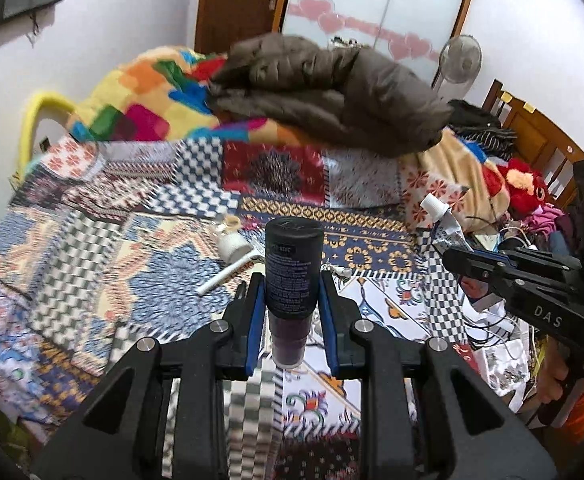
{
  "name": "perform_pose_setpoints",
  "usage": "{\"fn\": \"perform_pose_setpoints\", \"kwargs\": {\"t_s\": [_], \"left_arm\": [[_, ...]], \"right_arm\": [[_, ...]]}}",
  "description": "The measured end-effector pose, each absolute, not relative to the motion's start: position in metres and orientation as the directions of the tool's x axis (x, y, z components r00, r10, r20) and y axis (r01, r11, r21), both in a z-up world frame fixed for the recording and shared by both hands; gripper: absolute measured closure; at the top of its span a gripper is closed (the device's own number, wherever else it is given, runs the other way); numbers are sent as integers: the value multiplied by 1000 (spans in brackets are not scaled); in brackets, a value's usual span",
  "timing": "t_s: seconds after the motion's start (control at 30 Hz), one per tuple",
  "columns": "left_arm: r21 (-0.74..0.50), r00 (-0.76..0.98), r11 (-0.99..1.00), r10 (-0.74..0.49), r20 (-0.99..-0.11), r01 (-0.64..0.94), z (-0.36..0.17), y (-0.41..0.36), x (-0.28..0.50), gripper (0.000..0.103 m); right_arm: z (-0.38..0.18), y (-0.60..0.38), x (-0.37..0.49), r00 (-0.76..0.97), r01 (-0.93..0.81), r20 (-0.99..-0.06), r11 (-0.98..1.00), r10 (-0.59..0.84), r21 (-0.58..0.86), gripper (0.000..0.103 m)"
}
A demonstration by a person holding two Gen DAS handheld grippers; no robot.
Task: Collect trash
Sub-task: 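Grasp the toothpaste tube with the right tool while the left grasps the purple bottle, then carry both held items over the white bin on the floor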
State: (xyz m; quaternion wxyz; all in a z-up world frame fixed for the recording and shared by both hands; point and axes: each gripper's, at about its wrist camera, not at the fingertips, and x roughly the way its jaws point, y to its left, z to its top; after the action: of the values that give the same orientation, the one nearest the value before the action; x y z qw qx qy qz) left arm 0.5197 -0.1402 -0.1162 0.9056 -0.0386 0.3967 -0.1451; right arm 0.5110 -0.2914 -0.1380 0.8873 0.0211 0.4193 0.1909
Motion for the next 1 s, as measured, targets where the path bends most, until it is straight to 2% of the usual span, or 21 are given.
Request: {"fn": "perform_pose_setpoints", "kwargs": {"t_s": [0.47,0.7,1.0], "left_arm": [[-147,748,978,-209,-630,149,-34,-78,375,78],[-123,778,989,-143,-612,85,-24,-35,304,78],[-148,775,988,-66,-628,-36,-42,35,226,78]], "right_arm": [[-55,-239,397,617,-423,-665,890,421,171,98],[-37,-197,350,607,-487,-647,859,463,158,98],[-44,-126,304,556,-583,-653,801,514,134,98]]}}
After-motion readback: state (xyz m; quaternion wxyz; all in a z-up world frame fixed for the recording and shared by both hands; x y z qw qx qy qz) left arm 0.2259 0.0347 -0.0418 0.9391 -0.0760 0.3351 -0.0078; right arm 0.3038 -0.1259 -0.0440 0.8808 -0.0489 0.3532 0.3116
